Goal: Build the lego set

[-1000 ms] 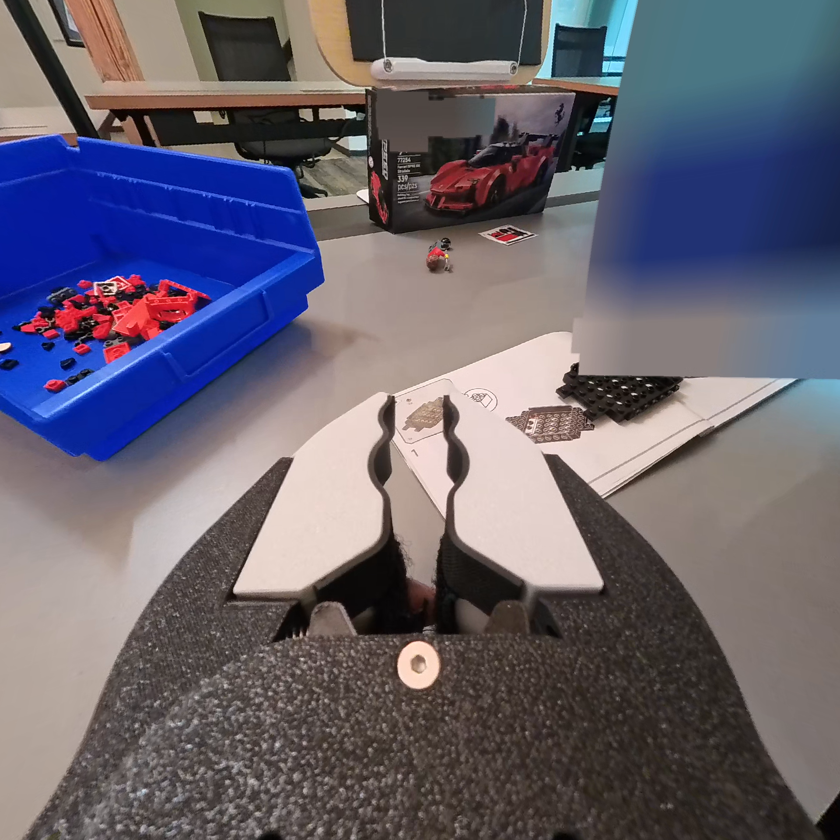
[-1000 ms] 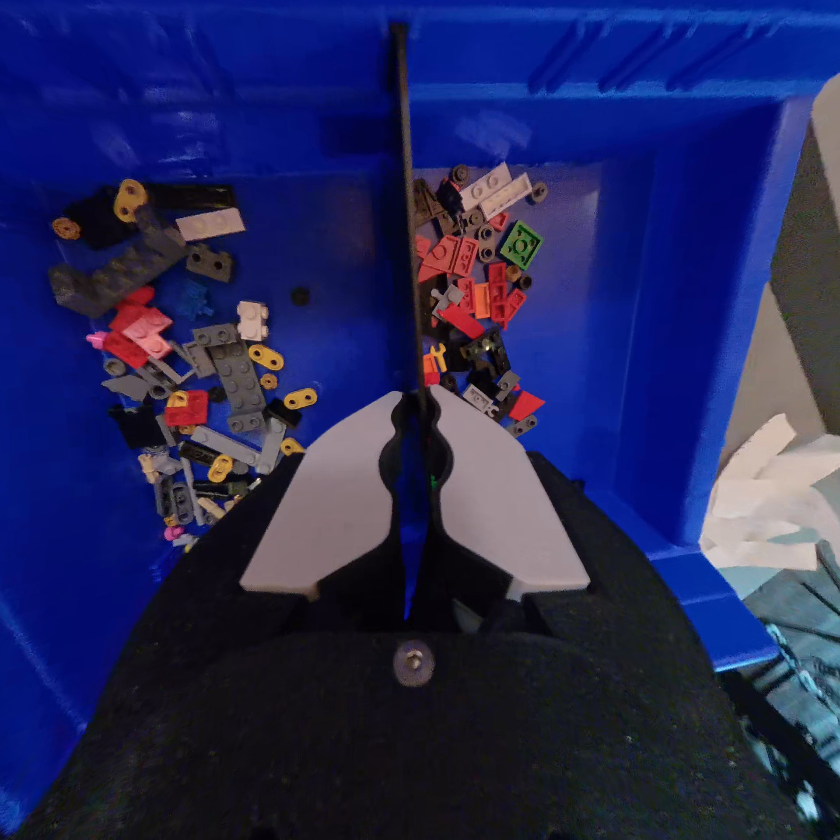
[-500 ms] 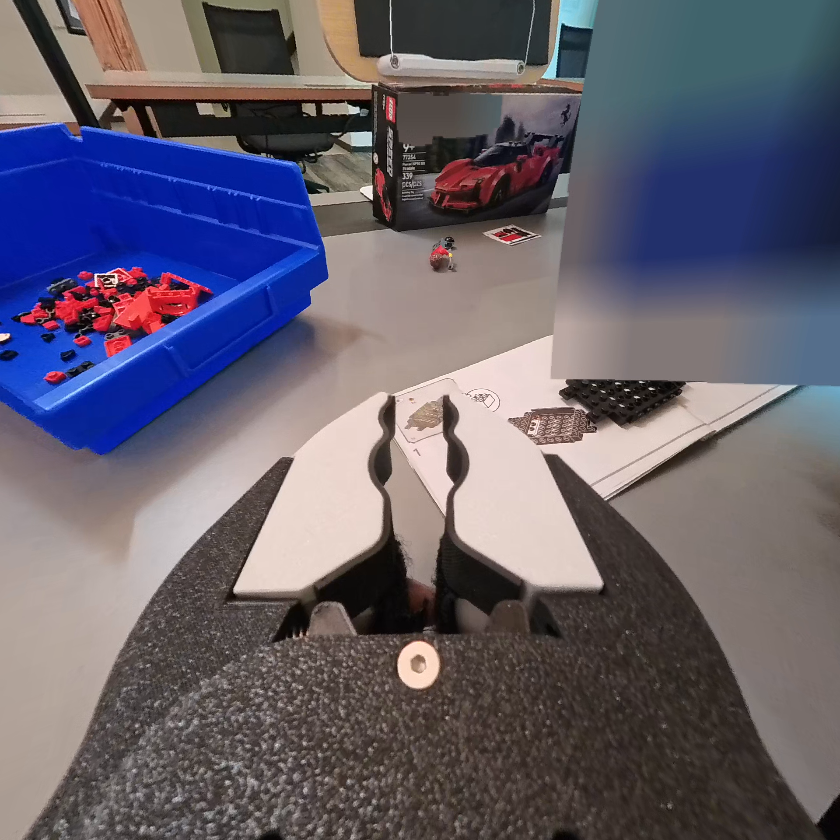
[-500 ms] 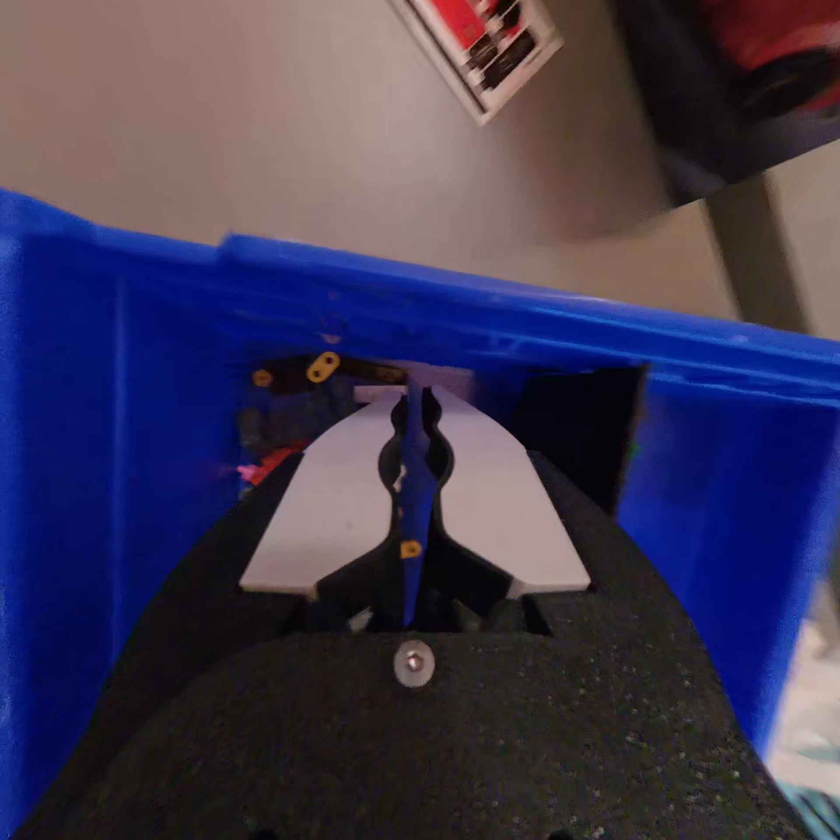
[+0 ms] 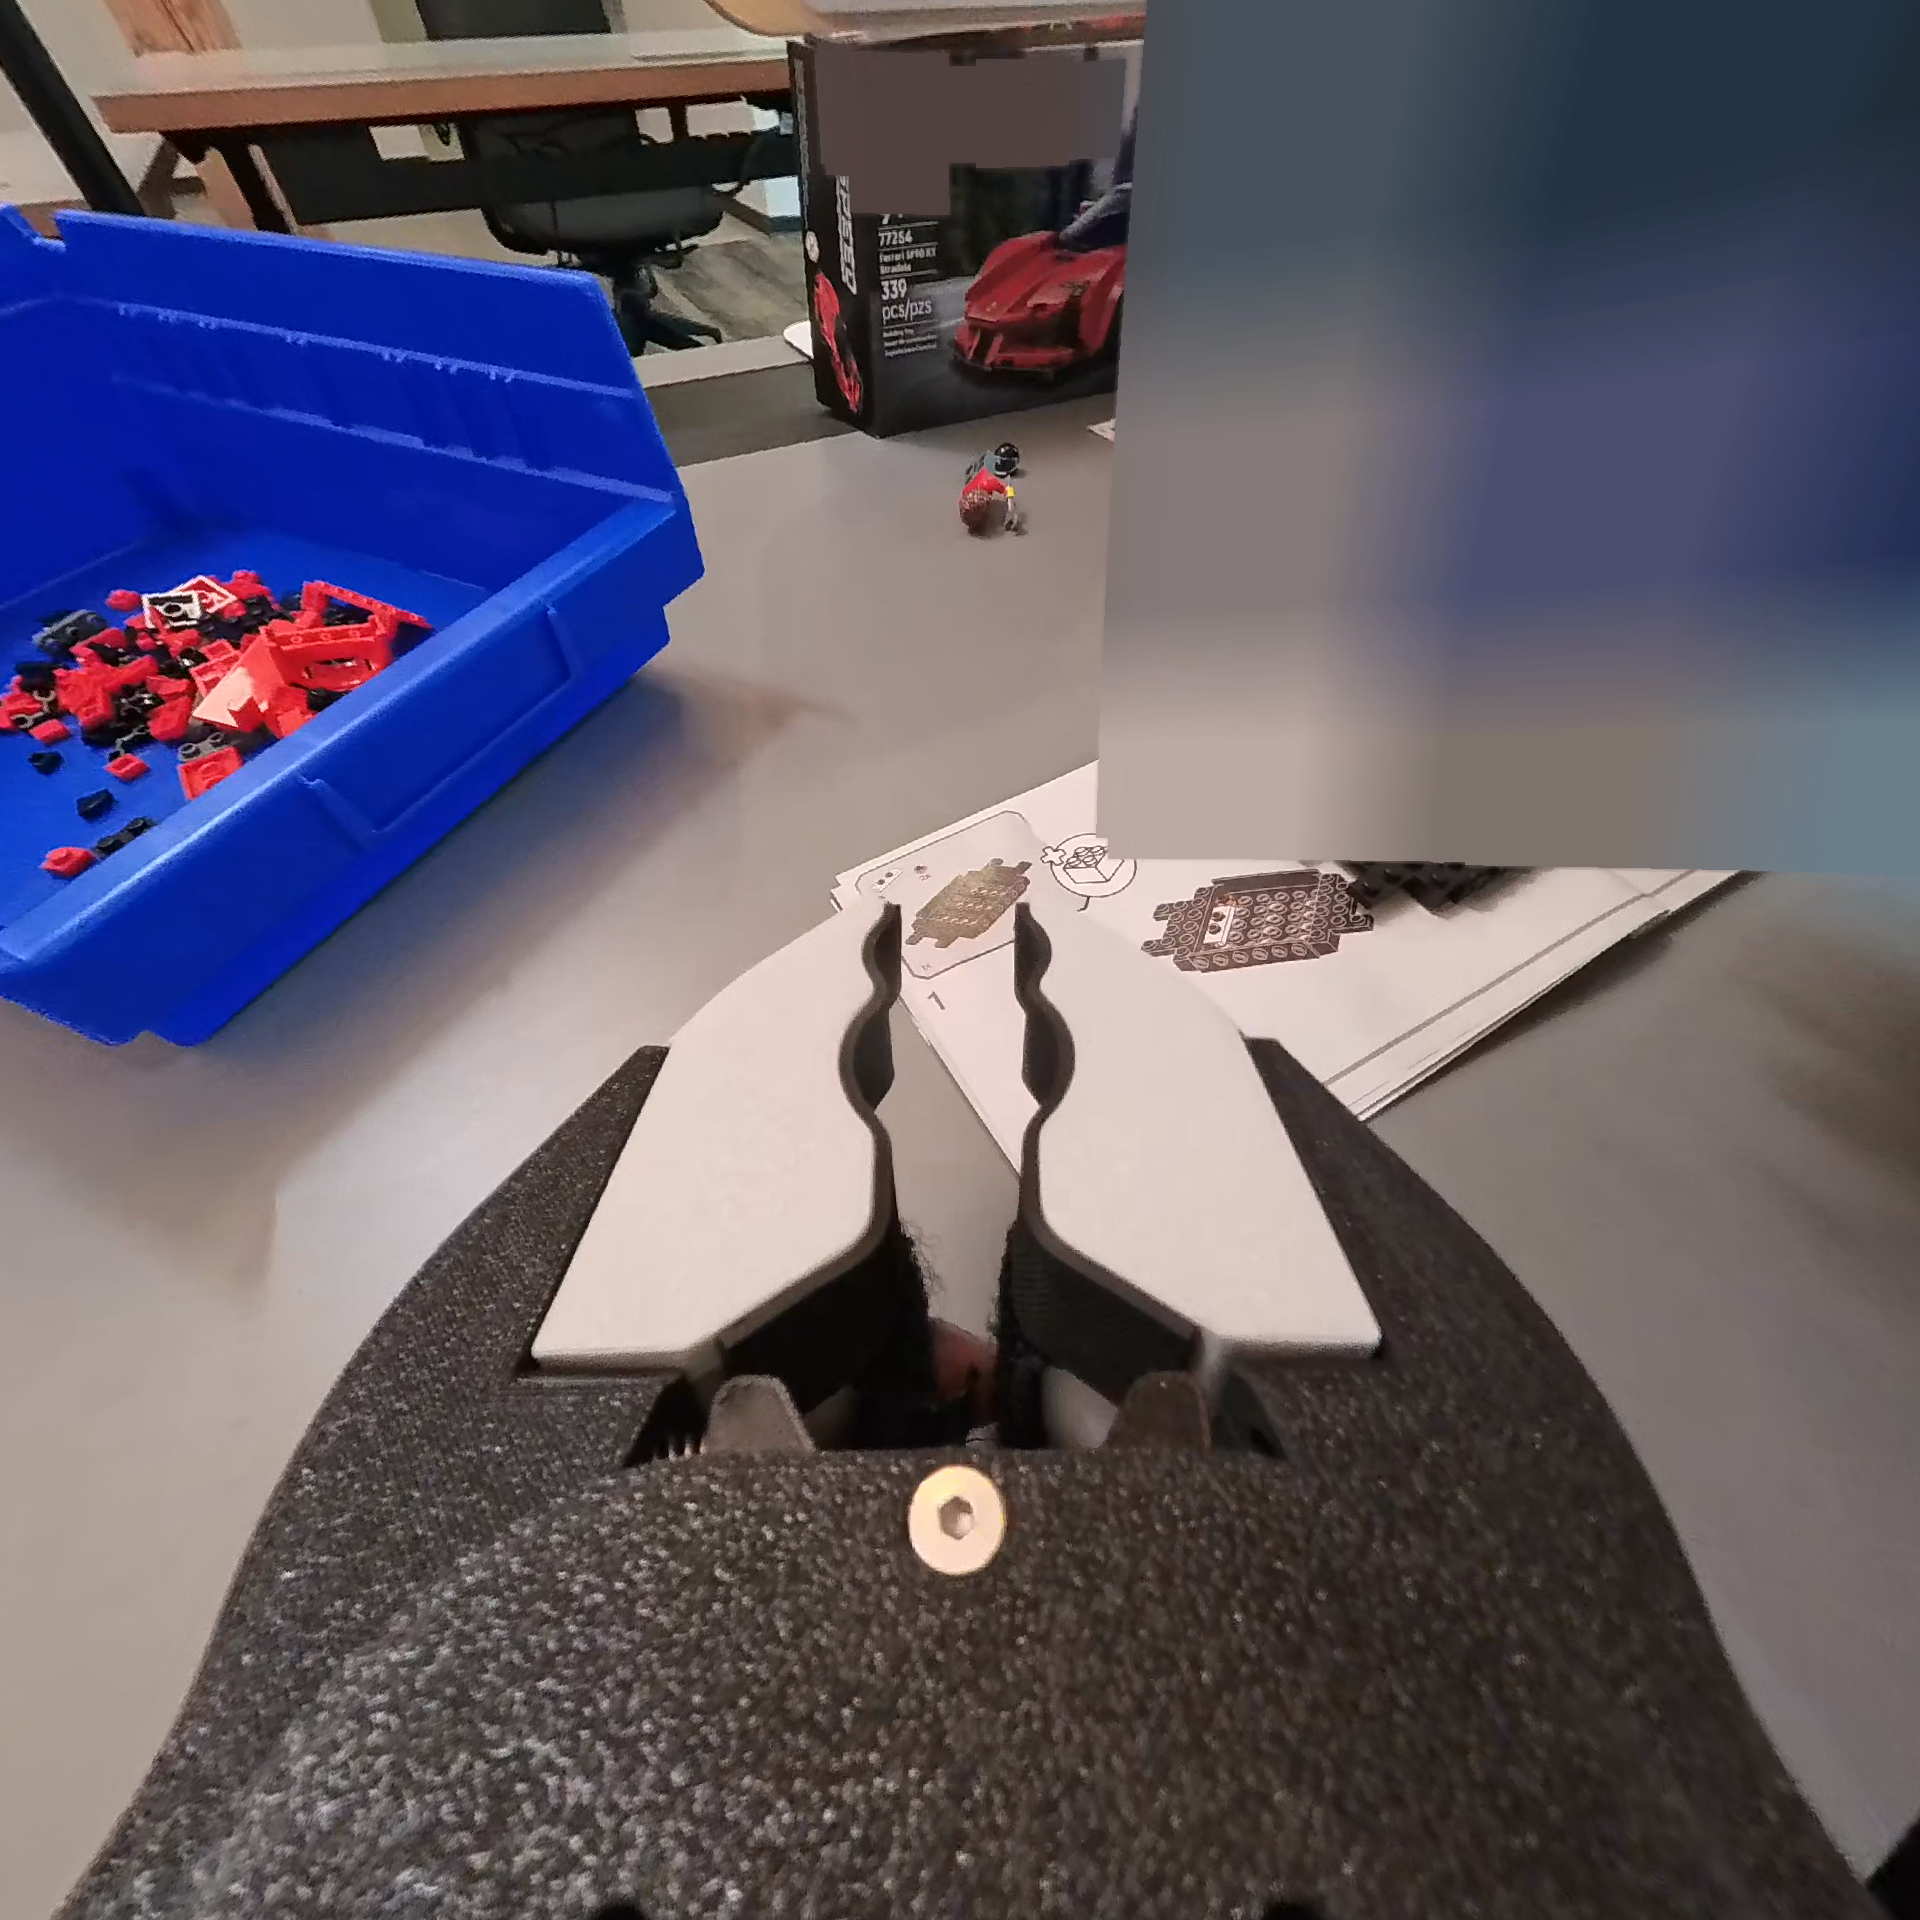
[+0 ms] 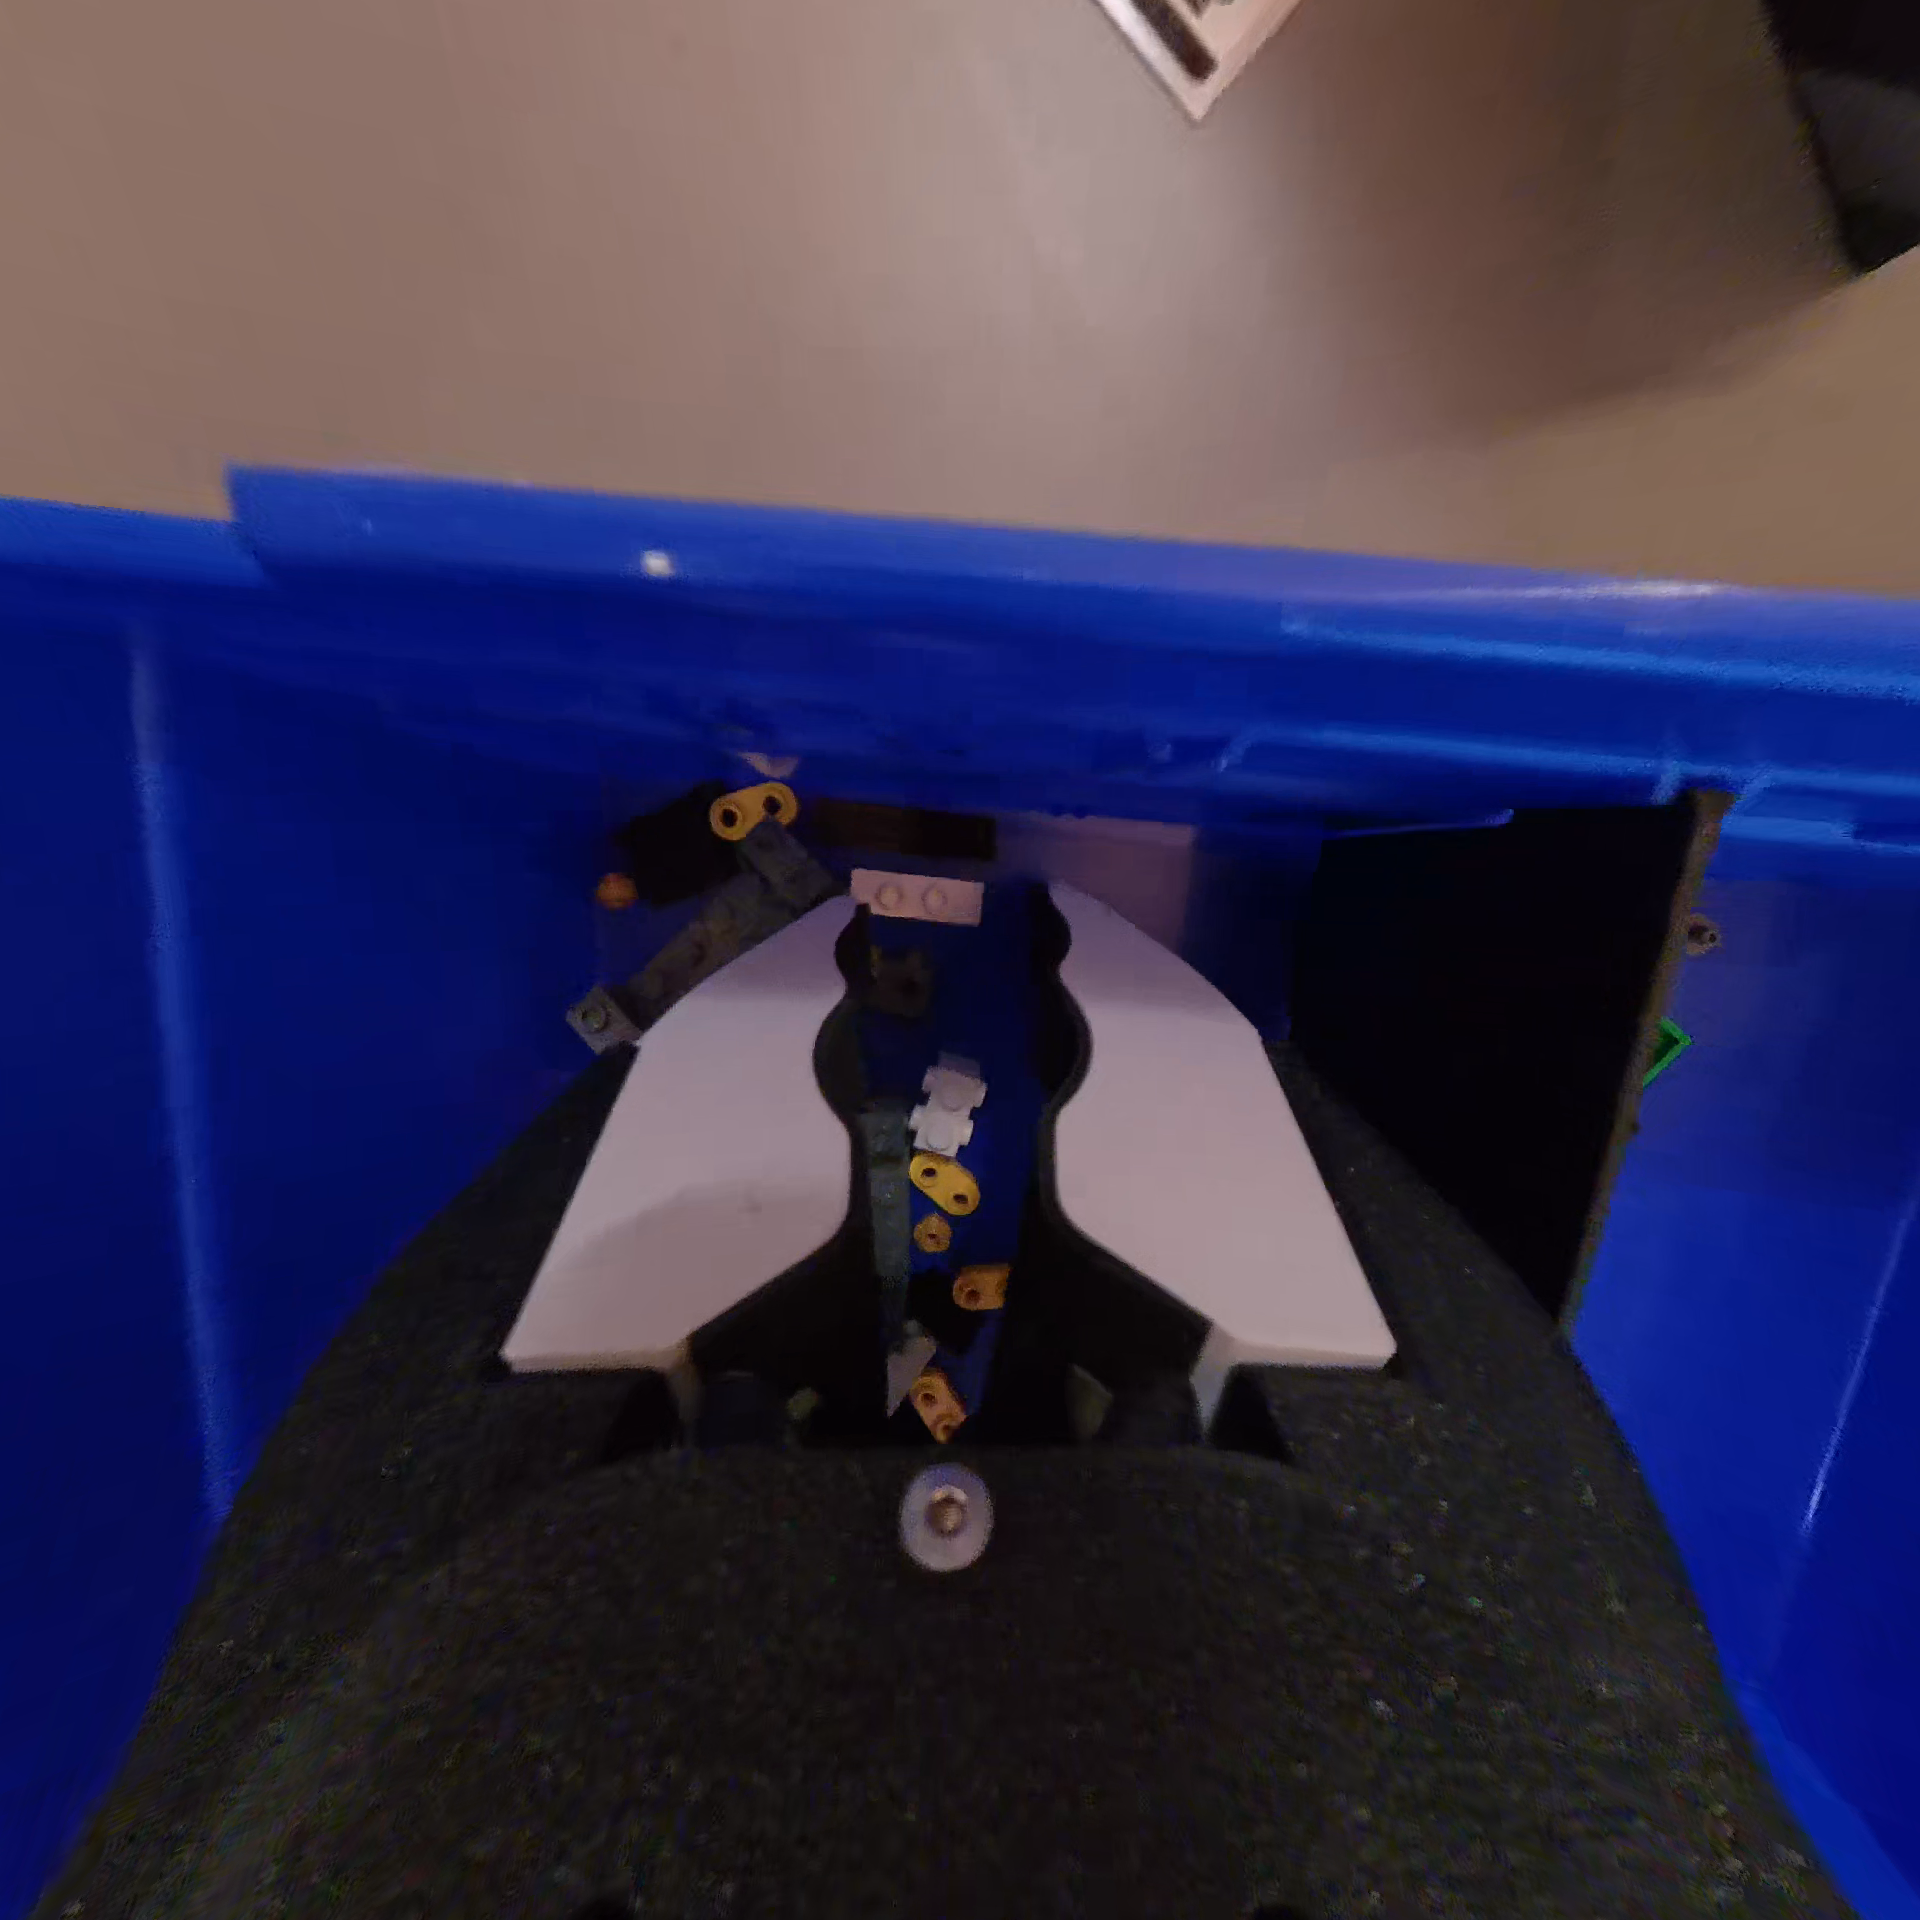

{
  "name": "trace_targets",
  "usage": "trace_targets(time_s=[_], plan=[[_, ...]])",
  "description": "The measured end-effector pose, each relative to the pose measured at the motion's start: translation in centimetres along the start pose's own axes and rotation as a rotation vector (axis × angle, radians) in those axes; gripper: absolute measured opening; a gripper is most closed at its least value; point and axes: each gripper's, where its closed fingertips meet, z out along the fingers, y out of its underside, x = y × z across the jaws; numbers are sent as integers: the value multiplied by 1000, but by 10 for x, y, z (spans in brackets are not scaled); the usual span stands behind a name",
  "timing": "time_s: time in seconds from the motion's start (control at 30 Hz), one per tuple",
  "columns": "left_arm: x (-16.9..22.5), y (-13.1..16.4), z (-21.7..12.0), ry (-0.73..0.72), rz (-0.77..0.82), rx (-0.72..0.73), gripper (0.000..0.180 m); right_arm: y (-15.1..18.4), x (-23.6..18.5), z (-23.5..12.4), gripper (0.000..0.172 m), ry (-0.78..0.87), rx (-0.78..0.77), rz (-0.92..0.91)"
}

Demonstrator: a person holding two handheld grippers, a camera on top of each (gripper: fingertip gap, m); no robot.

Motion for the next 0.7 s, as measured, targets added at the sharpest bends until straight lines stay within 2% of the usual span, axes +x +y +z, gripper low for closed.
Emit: trace_targets(time_s=[0.1,0.2,0.37,0.6,0.7], plan=[[0,-1,-1,-5,6,6,20,-1,0,0,29,0,-2,-6],[0,-1,-1,-3,0,14,20,8,0,-1,47,-7,-54,-5],[-1,-2,-2,5,-21,18,20,5,-5,0,26,-20,-27,-67],[-1,-3,-2,-2,-5,27,20,4,-4,1,25,-17,-11,-96],[0,-2,-2,5,-10,21,20,0,2,-7,25,35,8,-119]])
